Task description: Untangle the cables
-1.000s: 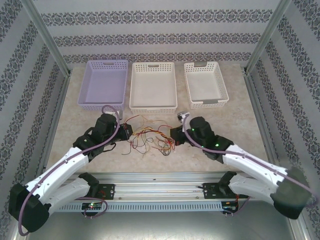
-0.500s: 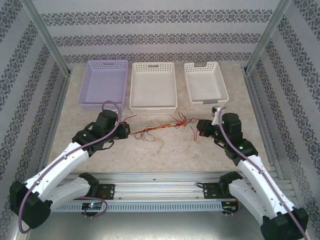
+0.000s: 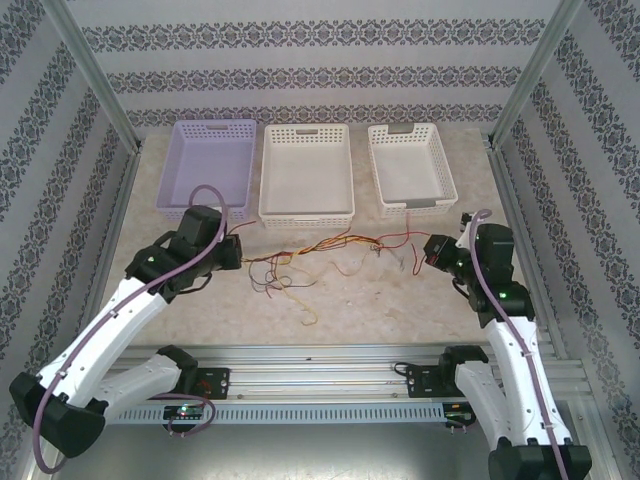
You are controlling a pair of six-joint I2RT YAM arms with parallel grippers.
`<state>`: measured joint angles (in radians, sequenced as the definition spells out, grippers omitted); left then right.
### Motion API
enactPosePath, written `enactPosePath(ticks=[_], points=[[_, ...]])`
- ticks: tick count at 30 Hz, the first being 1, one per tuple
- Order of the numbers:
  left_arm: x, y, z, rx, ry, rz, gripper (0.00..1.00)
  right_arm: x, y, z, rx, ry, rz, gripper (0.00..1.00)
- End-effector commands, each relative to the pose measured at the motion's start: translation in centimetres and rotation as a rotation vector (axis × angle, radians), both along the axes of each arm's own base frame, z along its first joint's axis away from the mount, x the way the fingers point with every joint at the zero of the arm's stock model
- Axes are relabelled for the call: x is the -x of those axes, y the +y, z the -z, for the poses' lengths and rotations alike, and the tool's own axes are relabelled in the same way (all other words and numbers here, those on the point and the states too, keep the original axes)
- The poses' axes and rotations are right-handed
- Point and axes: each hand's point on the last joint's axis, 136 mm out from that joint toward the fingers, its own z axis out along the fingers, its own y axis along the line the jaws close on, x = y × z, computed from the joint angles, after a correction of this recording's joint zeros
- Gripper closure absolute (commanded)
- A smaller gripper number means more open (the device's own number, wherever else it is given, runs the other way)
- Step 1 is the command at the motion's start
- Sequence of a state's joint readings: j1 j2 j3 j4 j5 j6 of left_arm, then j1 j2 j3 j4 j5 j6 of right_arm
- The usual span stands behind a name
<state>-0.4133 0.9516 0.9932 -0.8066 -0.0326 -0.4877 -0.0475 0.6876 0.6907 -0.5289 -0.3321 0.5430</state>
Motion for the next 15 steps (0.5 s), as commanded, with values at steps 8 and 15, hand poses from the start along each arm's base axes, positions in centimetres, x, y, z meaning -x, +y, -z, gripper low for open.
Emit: enactPosePath(ticks=[8,15], points=[[1.2,5.6,0.4,-0.150,0.009,-0.123,1.00,2.0,-6.2,-1.7,0.188,0.008,0.285,1.00],[1.1,4.8,1.5,-0.096,0.029,-0.105,1.00,1.1,-2.3,-3.4,0.034,-0.078,0.107,1.00]])
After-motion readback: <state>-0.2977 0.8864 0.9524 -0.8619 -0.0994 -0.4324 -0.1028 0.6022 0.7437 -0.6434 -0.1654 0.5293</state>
